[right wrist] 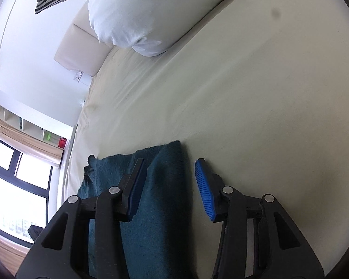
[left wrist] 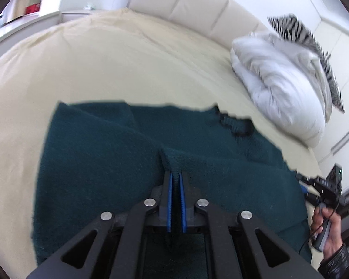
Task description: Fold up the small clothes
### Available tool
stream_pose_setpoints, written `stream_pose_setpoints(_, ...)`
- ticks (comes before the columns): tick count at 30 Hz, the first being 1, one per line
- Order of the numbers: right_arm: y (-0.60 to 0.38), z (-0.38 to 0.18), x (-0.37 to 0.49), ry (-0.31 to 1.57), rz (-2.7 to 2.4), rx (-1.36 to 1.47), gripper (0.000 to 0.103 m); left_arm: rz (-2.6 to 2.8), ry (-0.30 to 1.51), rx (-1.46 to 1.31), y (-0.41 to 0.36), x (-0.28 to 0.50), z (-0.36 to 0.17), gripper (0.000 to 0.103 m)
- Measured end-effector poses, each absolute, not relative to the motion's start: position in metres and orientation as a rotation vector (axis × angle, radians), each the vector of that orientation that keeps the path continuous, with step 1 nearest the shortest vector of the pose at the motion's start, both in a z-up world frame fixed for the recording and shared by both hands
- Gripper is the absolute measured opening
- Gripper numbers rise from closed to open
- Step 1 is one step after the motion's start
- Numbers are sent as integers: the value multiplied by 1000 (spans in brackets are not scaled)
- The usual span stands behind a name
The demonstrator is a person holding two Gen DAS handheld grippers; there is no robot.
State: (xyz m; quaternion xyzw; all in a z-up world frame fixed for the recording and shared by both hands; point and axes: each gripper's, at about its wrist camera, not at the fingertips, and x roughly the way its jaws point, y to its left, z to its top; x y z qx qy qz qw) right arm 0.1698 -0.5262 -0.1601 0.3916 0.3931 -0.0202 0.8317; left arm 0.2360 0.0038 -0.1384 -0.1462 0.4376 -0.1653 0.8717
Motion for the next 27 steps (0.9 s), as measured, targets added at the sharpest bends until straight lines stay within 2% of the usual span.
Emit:
stream_pose_setpoints(1, -522, -161, 172, 857, -54, 789, 32, -340, 907, -285, 2, 234, -139, 7)
stream_pose_setpoints(2, -520, -161, 173, 870, -67, 758, 31, -339, 903, -282, 2, 232, -138, 7)
stream_pose_setpoints(3, -519, -161, 174, 877, -73, 752, 25, -338, 905, -287, 2, 232, -138, 7)
stream_pose_setpoints(4, -518, -160, 176, 890, -77, 747, 14, -339, 908, -292, 2, 232, -137, 7)
stream_pose_setpoints(7, -512, -158, 181, 917, -105, 684, 8, -341, 911, -289, 3, 232, -137, 7)
stream_pose_setpoints(10, -512, -151, 181, 912, -130, 656, 6, -345, 906, -293, 3, 227, -133, 7)
stream_pose_setpoints(14, -511, -137, 183, 887, -143, 615, 6, -347, 901, -258, -4, 224, -132, 7)
stream_pose_setpoints(20, -522, -154, 193, 938, -133, 630, 7, -340, 927, -259, -5, 226, -142, 9)
stream_pose_setpoints(23, -523, -141, 181, 943, -90, 669, 11, -346, 933, -289, 1, 227, -143, 11)
stream_pose_setpoints(25, -520, -132, 165, 925, -72, 669, 23, -353, 936, -288, 1, 227, -143, 11)
stream_pose_setpoints(27, -511, -126, 149, 941, -47, 632, 29, -355, 939, -277, -1, 227, -143, 11)
